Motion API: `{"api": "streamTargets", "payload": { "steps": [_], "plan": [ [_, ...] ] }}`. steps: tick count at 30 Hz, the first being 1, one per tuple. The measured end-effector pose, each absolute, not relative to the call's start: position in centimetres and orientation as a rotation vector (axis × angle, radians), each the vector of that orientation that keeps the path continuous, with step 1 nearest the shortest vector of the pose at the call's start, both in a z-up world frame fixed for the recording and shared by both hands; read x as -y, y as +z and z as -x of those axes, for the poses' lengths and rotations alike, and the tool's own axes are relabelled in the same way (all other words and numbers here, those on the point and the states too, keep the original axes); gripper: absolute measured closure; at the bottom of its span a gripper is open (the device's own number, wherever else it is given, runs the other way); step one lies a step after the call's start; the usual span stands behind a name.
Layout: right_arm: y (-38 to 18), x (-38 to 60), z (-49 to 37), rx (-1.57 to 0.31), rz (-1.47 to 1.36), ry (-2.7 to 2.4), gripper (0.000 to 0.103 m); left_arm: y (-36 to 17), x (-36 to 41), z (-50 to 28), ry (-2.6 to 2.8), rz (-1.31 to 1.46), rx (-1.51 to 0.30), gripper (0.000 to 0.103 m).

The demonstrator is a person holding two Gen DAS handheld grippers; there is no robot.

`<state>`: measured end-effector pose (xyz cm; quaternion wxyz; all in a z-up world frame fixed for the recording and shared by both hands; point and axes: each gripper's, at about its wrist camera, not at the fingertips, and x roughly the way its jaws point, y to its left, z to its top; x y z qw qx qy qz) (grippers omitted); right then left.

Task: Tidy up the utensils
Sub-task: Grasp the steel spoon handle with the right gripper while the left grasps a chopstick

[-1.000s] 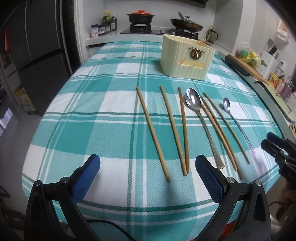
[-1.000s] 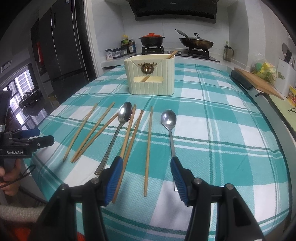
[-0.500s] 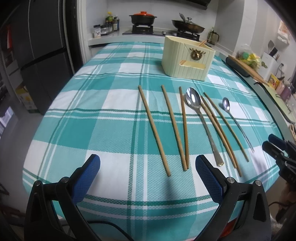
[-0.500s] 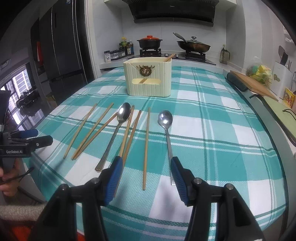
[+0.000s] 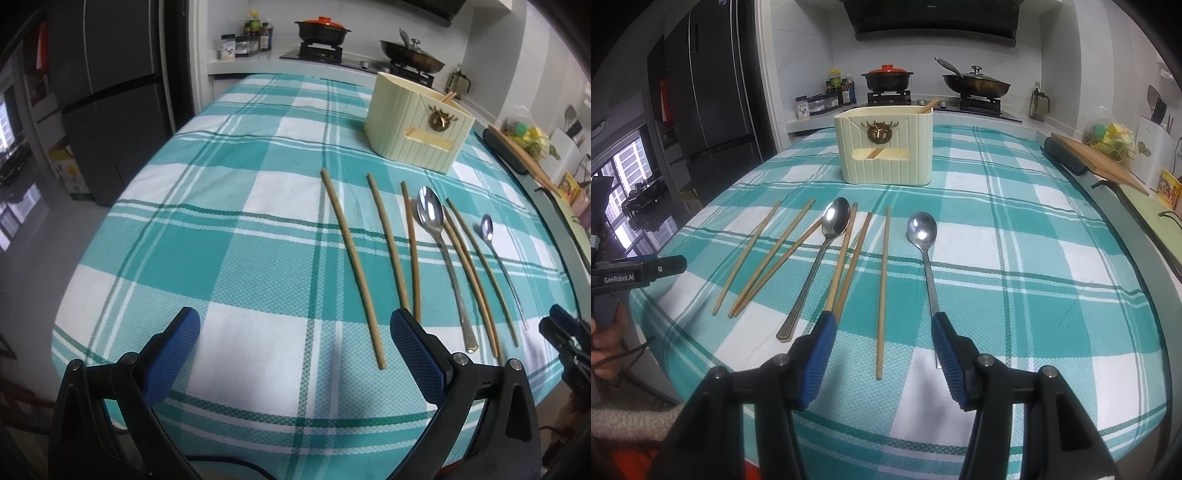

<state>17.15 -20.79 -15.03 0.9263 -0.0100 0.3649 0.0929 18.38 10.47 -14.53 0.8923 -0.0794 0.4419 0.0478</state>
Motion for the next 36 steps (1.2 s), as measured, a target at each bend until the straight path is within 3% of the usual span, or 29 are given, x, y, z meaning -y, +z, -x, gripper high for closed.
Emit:
{"api": "streamTargets", "payload": {
  "steps": [12, 36],
  "plan": [
    [-15.6, 22.5, -18.7, -0.809, -0.011, 0.168, 0.048, -16.0, -10.3, -26.6, 0.102, 0.127, -0.995, 0.001],
    [-19.2, 21.3, -32.6, -0.937, 0.139, 0.206, 0.048, -19.5, -10.7, -36.4, 0.132, 0.09, -1.111, 0.004]
  ]
}}
